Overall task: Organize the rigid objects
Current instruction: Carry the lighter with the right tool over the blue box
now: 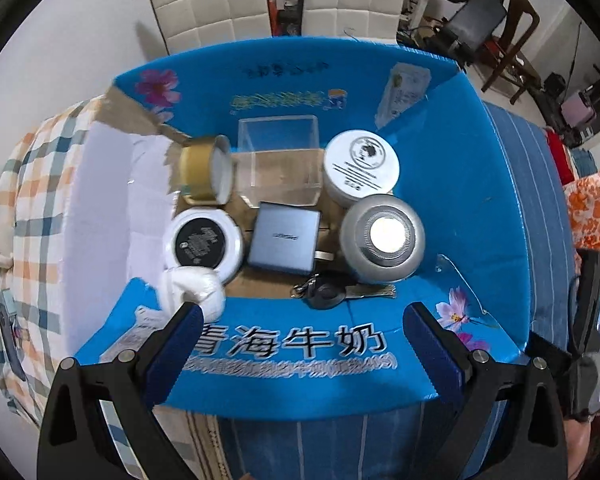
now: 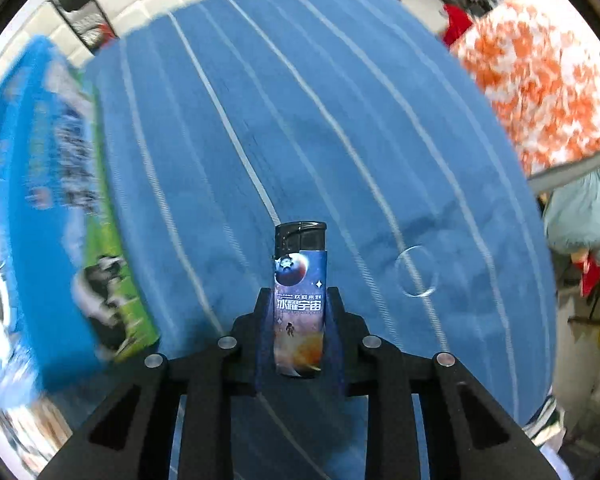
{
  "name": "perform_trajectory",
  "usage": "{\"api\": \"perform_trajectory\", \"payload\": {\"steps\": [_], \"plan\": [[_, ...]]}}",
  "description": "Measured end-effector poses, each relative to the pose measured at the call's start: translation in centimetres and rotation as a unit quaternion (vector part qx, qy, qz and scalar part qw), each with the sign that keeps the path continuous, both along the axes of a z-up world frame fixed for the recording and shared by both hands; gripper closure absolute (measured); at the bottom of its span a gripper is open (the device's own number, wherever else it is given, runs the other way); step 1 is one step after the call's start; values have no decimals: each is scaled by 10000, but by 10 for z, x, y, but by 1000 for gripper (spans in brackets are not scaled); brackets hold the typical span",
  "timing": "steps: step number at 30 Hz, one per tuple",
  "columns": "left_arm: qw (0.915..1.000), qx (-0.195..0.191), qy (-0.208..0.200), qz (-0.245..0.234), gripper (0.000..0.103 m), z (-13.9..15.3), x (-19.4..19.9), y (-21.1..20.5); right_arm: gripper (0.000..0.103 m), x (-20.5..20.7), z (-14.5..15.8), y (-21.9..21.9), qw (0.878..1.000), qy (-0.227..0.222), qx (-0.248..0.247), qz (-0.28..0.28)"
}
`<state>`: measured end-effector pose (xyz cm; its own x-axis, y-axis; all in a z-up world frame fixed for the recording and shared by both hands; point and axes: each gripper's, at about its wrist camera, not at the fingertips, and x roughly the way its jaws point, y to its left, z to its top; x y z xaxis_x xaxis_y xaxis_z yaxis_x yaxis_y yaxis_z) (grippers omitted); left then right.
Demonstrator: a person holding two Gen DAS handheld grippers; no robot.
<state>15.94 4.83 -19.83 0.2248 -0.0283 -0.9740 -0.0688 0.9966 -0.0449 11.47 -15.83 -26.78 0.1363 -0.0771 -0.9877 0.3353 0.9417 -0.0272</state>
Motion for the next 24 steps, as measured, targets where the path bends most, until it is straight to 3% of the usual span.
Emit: {"api": "perform_trajectory", "payload": {"steps": [8,12,15,18,24], "plan": [[9985,-267,-353,327,1,46,-19,33,76,-12,126,42,9881,-1195,240,940],[9975,-276,-553,329,1,73,-24,40,76,-11,162,80,9750,-1486,528,1567],[9970,-188,-674,318,1,85,-25,44,76,0,160,108,9680,-1511,595,1913],[9964,-24,-777,348,1,89,-26,50,76,20,137,124,9659,-1348,576,2135],[9975,240,-504,434,1,56,-18,66,76,50,70,144,9659,-754,233,2465]]}}
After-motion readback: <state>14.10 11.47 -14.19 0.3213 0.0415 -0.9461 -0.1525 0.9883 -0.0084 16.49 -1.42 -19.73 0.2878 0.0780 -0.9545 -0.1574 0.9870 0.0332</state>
